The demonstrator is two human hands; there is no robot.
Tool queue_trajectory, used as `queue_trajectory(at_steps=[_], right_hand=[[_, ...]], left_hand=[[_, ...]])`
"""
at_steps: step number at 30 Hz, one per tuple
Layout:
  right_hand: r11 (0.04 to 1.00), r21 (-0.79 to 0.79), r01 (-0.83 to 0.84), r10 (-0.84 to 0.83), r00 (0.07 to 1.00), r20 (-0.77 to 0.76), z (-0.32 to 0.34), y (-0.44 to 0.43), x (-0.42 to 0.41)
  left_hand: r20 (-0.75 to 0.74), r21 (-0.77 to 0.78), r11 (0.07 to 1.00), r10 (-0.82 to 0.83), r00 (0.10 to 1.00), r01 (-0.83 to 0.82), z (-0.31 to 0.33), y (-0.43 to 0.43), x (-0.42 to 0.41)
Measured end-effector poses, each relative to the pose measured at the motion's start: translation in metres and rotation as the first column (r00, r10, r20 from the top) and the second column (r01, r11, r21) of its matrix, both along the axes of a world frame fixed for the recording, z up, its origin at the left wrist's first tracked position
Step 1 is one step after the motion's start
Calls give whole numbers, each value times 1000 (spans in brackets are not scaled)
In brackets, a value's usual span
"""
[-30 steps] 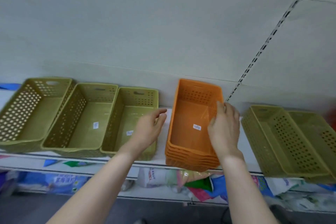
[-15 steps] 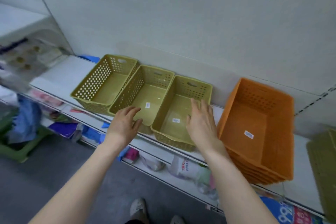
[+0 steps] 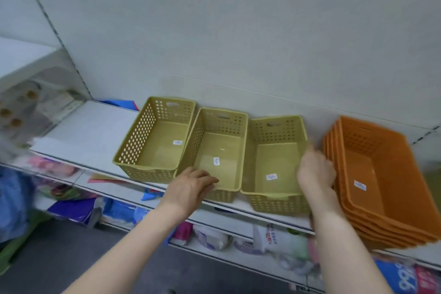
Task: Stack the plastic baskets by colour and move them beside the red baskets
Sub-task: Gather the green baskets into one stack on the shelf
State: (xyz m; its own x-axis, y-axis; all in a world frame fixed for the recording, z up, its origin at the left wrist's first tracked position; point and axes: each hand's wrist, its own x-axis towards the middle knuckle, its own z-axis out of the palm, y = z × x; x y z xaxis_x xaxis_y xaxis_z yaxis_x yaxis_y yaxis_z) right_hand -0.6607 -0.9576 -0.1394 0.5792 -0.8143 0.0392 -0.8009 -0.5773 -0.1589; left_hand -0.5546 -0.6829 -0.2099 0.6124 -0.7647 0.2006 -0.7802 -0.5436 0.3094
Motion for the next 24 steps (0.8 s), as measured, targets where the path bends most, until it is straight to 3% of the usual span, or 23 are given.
queue_trajectory(at_steps=[4, 6, 8, 10, 14, 17, 21, 24], right_hand=[[983, -165, 82, -63, 991, 119, 52, 24, -1], [976, -157, 150, -121, 976, 179, 76, 35, -5], [978, -164, 129, -76, 953, 295, 90, 48, -4], [995, -92, 39, -1, 921, 390, 93, 67, 9], [985, 94, -142, 91, 906, 413, 44, 90, 56], [982, 146, -122, 66, 938, 340, 1, 97, 75], [998, 25, -49, 44, 984, 174, -19, 95, 72], [999, -41, -18, 22, 994, 104, -21, 90, 71]], left_hand=[[58, -134, 990, 55, 997, -47, 11, 26, 43], [37, -105, 987, 122, 992, -118, 11, 41, 63], [39, -53, 987, 157, 987, -155, 5, 56, 77], [66, -49, 985, 168, 984, -165, -2, 68, 88], [67, -96, 955, 287, 956, -280, -8, 93, 112], [21, -42, 919, 394, 919, -393, -8, 109, 128], [-247, 54, 875, 479, 842, -482, -1, 115, 145], [-281, 133, 827, 560, 779, -547, 0, 111, 150]])
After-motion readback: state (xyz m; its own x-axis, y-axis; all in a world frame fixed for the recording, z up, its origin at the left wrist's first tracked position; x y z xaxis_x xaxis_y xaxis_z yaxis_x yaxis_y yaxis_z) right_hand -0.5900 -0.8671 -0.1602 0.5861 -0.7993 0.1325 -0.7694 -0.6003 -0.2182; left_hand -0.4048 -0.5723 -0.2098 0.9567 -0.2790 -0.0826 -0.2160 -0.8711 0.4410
